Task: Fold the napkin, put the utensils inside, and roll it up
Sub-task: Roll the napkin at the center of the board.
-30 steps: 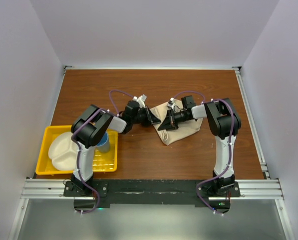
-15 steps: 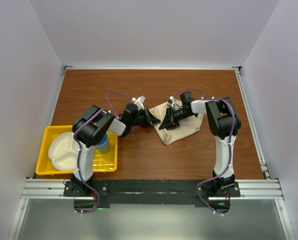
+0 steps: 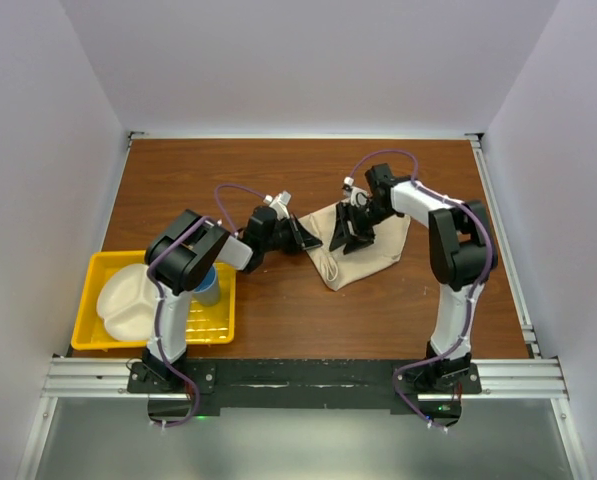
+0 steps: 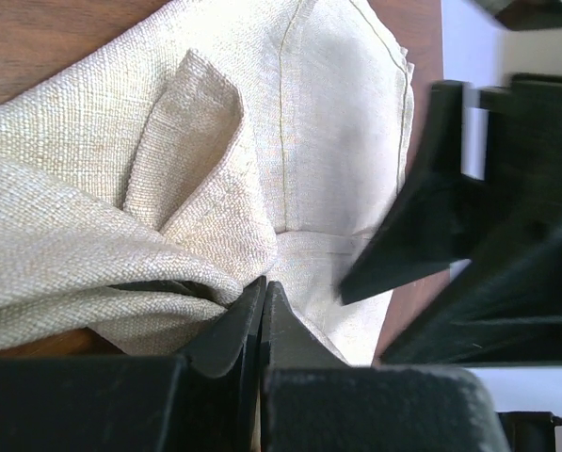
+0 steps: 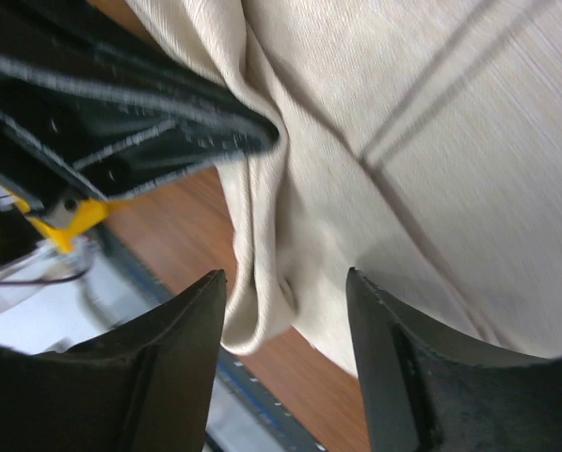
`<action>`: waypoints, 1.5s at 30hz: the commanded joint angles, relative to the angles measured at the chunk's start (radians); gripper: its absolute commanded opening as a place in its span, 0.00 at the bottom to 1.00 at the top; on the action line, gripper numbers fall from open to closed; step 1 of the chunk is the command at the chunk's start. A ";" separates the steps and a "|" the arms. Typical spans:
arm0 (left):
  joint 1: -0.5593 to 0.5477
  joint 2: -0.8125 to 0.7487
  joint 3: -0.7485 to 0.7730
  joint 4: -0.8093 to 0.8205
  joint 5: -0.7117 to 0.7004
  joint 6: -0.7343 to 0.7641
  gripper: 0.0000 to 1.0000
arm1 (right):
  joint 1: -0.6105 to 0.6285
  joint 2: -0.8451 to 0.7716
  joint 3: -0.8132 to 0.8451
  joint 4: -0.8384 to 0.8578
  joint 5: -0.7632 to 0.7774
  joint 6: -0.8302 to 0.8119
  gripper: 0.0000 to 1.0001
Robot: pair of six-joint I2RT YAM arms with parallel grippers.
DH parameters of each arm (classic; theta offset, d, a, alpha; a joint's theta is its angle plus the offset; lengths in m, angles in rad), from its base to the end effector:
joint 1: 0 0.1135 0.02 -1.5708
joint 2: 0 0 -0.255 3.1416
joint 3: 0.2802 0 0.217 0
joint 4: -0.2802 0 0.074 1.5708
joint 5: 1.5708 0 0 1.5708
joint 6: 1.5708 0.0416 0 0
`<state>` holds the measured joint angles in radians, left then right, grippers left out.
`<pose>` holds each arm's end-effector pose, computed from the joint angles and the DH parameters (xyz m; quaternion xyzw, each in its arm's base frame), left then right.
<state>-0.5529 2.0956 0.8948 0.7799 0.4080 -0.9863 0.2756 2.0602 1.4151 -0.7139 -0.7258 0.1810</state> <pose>0.3160 -0.2144 0.1156 -0.0691 0.8263 -0.4927 0.2641 0.3434 0.1258 0.1584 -0.0814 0.9268 0.3662 0.0164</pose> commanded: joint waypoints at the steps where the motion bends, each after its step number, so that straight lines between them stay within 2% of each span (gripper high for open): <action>1: 0.004 0.064 -0.002 -0.166 -0.058 0.000 0.00 | 0.078 -0.182 -0.091 -0.035 0.233 -0.098 0.60; 2: 0.004 0.069 -0.005 -0.162 -0.054 -0.006 0.00 | 0.100 -0.198 -0.106 -0.030 0.302 -0.103 0.60; 4: 0.001 0.076 -0.007 -0.162 -0.049 -0.017 0.00 | 0.155 -0.241 -0.155 -0.006 0.337 -0.100 0.66; 8: 0.002 0.095 -0.013 -0.176 -0.044 -0.022 0.00 | 0.229 -0.298 -0.206 0.045 0.436 -0.072 0.67; 14: 0.001 0.098 -0.002 -0.165 -0.040 -0.034 0.00 | 0.312 -0.279 -0.186 0.036 0.597 -0.054 0.68; 17: 0.001 0.107 0.001 -0.169 -0.037 -0.038 0.00 | 0.327 -0.272 -0.174 0.018 0.664 -0.051 0.65; 20: 0.001 0.110 -0.002 -0.166 -0.038 -0.038 0.00 | 0.326 -0.265 -0.176 0.014 0.654 -0.052 0.58; 21: 0.001 0.107 -0.002 -0.166 -0.041 -0.040 0.00 | 0.326 -0.261 -0.180 0.011 0.649 -0.052 0.47; 24: 0.002 0.112 0.003 -0.169 -0.038 -0.040 0.00 | 0.321 -0.276 -0.208 0.024 0.640 -0.043 0.31; 26: 0.001 0.112 0.003 -0.169 -0.038 -0.037 0.00 | 0.310 -0.284 -0.220 0.036 0.628 -0.035 0.29; 33: 0.001 0.112 0.013 -0.191 -0.038 -0.032 0.00 | 0.298 -0.210 -0.263 0.071 0.623 -0.035 0.07; 36: 0.001 0.115 0.019 -0.205 -0.037 -0.031 0.00 | 0.298 -0.173 -0.272 0.071 0.647 -0.025 0.04; 38: 0.001 0.113 0.021 -0.214 -0.037 -0.032 0.00 | 0.297 -0.164 -0.272 0.054 0.674 -0.021 0.05; 39: 0.001 0.113 0.021 -0.217 -0.037 -0.032 0.00 | 0.297 -0.172 -0.275 0.053 0.684 -0.021 0.15; 42: 0.002 0.115 0.026 -0.237 -0.034 -0.031 0.00 | 0.298 -0.221 -0.231 0.015 0.706 -0.052 0.30; 45: 0.001 0.116 0.024 -0.246 -0.034 -0.035 0.00 | 0.298 -0.267 -0.145 -0.048 0.701 -0.072 0.38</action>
<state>-0.5503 2.1338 0.9432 0.7490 0.4423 -1.0748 0.5812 1.8320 1.1912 -0.6815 -0.1070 0.1535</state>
